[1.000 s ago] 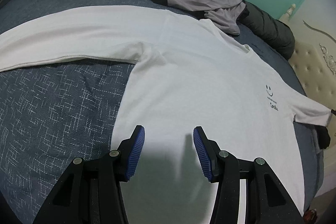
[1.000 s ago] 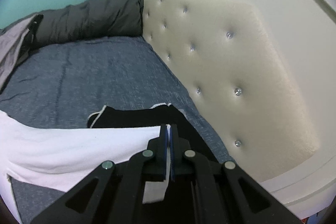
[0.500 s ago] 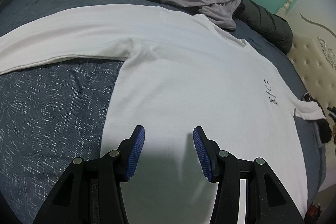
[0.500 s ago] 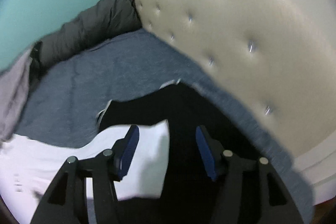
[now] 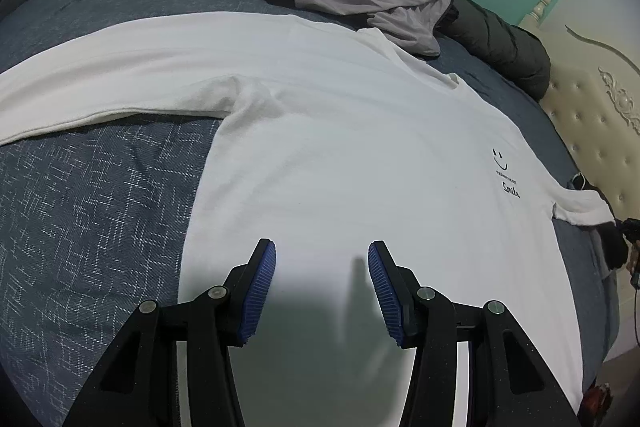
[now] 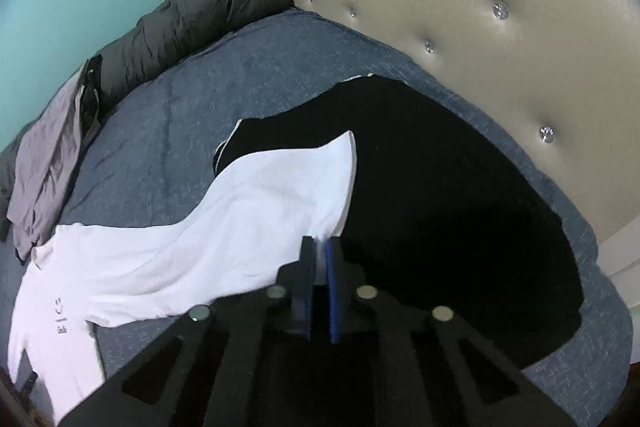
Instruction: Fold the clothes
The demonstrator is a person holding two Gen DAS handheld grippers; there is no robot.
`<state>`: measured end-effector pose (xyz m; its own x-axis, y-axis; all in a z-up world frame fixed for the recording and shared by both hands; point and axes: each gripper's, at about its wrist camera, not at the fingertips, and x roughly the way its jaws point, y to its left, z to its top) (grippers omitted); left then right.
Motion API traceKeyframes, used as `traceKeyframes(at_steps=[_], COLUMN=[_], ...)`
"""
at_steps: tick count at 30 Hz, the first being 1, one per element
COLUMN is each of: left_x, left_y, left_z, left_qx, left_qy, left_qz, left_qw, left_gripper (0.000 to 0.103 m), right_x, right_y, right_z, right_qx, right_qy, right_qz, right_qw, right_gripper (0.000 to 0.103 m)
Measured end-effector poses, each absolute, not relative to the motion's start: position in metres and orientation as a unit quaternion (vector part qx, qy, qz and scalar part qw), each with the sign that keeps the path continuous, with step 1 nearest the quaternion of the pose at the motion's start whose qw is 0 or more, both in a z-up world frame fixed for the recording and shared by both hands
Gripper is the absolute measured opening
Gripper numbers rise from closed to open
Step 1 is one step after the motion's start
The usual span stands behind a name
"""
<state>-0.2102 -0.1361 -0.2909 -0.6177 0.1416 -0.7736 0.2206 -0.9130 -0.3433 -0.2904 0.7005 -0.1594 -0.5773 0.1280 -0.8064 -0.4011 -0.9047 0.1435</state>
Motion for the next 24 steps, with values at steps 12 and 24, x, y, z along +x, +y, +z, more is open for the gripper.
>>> traceKeyframes(at_steps=[12,24], left_x=[-0.209,-0.21], left_y=[-0.136,-0.135], left_z=[-0.292,-0.294], left_qx=[0.436,0.44], left_qy=[0.206,0.2], left_qz=[-0.876,-0.875], left_qw=[0.022,0.02], left_gripper=[0.052,0.052], right_x=[-0.287,-0.285], right_y=[0.72,0.725], right_z=[-0.153,-0.162], right_qx=[-0.416,-0.426], right_qy=[0.16,0.176], right_qz=[0.873,0.865], right_qw=[0.199,0.199], right_gripper=[0.002,0.006])
